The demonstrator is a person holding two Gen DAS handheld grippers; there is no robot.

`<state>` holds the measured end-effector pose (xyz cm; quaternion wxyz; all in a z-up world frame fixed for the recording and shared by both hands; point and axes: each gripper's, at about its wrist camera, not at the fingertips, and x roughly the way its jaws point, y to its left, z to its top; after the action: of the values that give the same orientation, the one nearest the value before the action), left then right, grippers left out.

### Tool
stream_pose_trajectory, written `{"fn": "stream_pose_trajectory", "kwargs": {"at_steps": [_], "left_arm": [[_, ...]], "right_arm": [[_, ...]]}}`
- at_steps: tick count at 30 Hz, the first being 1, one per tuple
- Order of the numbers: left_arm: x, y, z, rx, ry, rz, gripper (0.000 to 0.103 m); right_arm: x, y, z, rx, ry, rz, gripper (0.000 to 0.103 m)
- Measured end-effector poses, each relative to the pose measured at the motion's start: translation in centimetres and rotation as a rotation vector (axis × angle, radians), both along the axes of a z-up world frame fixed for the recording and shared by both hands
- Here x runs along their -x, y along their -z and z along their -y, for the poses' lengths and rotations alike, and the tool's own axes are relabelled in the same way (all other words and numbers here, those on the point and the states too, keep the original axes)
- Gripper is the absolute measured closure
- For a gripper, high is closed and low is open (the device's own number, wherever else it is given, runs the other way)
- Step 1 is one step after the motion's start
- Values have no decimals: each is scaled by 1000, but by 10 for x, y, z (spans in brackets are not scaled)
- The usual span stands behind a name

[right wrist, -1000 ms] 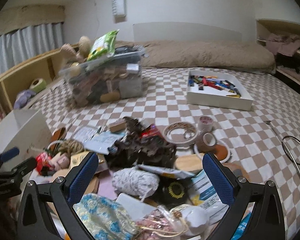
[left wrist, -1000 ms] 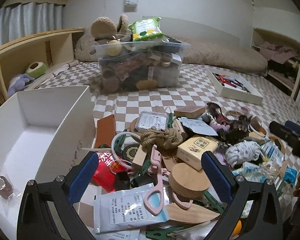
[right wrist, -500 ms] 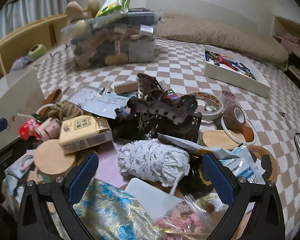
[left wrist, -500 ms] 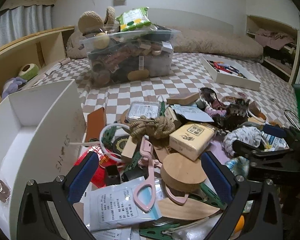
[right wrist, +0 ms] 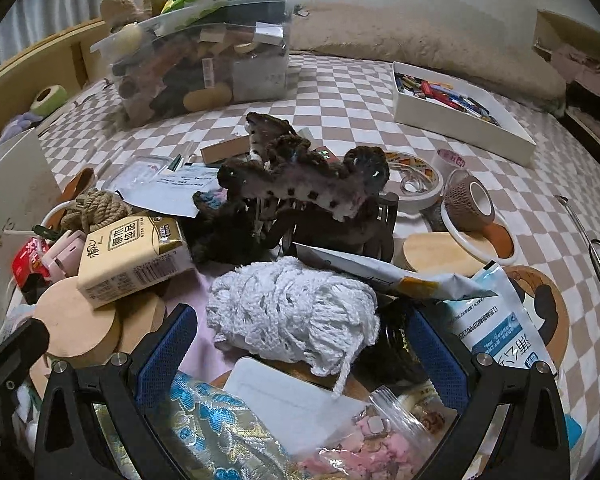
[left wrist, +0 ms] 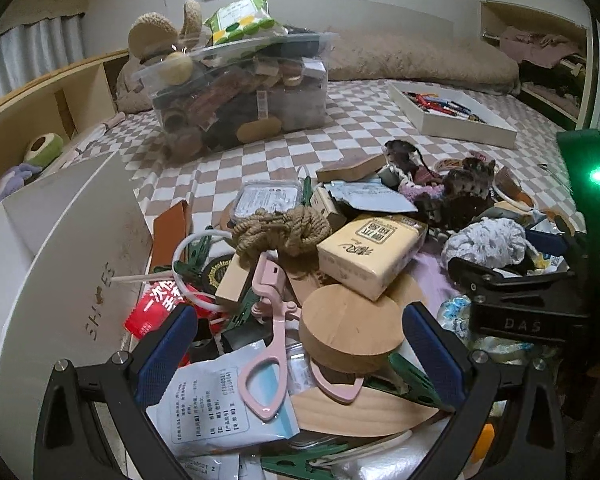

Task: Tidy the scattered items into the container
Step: 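Move the right gripper toward the white yarn ball, then close the right gripper on the white yarn ball while the left gripper grasps the wooden disc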

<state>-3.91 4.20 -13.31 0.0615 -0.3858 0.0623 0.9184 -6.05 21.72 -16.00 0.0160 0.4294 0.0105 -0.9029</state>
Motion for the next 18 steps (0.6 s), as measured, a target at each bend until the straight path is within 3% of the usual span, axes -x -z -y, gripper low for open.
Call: {"fn": "stream_pose_trajectory", "kwargs": {"at_steps": [1,6,13,18], "left_arm": [[1,1,0,1,-2,6,0],[6,8,-4,0,3,31,0],[12,18,-17,-28,63,81,0],[17,28,-23,30,64,115,0]], "right_arm": [[-1,0,0,1,-5,-5,1],[-5,-8,2,5,-24,-45,33],[-6,-14,-8,121,-28,-42,35],[-8,-20,-13,155,-8,-53,35]]}}
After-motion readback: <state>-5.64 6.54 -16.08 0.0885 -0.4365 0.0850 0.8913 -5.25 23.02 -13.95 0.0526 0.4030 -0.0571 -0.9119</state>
